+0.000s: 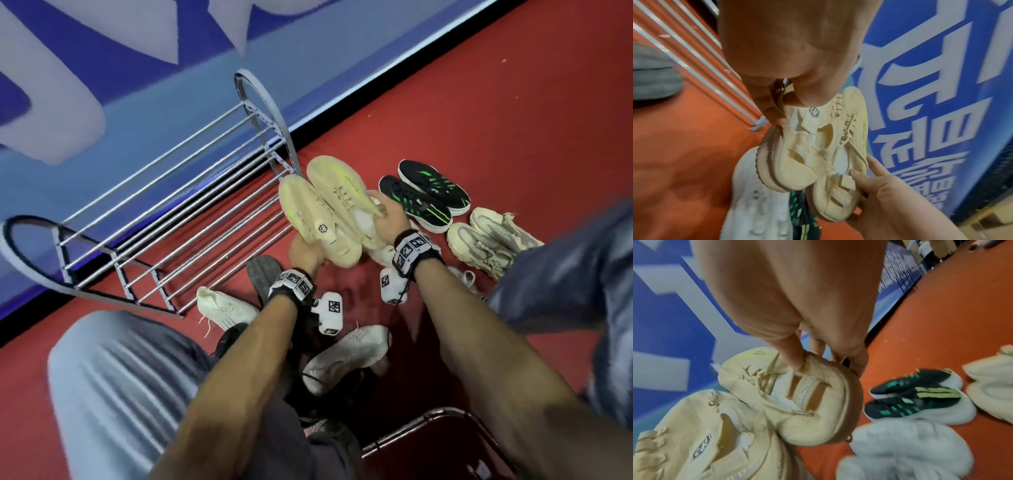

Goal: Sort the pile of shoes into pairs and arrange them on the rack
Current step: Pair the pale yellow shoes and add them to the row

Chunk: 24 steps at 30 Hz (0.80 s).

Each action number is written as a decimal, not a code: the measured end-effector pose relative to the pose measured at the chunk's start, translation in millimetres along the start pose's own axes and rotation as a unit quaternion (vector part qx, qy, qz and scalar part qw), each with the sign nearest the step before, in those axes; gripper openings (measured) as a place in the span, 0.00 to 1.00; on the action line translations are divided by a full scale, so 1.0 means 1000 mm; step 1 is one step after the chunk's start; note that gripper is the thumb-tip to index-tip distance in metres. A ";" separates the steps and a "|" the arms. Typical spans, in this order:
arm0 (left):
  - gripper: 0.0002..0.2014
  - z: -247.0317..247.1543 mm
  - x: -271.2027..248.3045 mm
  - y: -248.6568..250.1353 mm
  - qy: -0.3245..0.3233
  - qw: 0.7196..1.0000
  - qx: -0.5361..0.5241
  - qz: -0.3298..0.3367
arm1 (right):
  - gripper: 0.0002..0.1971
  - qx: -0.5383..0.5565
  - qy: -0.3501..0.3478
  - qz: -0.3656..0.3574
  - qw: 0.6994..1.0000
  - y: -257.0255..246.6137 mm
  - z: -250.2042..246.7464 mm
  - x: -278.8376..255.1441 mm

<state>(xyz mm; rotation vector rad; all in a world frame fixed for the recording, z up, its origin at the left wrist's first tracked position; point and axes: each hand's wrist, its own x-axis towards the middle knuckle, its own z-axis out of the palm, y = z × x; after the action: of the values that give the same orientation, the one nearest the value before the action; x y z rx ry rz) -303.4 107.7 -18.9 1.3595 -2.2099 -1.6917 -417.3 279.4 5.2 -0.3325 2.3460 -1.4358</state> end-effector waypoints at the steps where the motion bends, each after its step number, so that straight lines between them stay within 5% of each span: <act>1: 0.15 -0.004 -0.004 0.016 0.008 1.000 -0.010 0.022 | 0.34 0.004 0.009 -0.021 1.000 -0.019 -0.011 -0.003; 5: 0.13 -0.028 -0.058 0.091 0.020 0.994 -0.045 0.096 | 0.32 0.007 0.047 -0.081 0.996 -0.076 -0.056 -0.024; 11: 0.17 -0.018 -0.097 0.124 -0.004 0.981 -0.122 0.154 | 0.32 -0.013 0.120 -0.129 0.984 -0.131 -0.117 -0.063; 15: 0.10 -0.004 -0.132 0.152 -0.024 0.972 -0.154 0.177 | 0.29 -0.054 0.138 -0.134 0.980 -0.147 -0.154 -0.086; 20: 0.16 0.037 -0.131 0.177 -0.048 0.979 -0.112 0.163 | 0.21 -0.076 0.152 -0.054 0.984 -0.135 -0.196 -0.086; 24: 0.12 0.094 -0.111 0.154 -0.076 0.992 -0.053 0.090 | 0.13 -0.103 0.141 -0.001 0.985 -0.068 -0.219 -0.076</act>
<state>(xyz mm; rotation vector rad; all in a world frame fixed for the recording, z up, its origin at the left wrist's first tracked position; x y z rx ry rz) -376.1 254.5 116.1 1.0070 -2.2035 -1.8708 -441.1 454.1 170.2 -0.1950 2.7312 -1.3172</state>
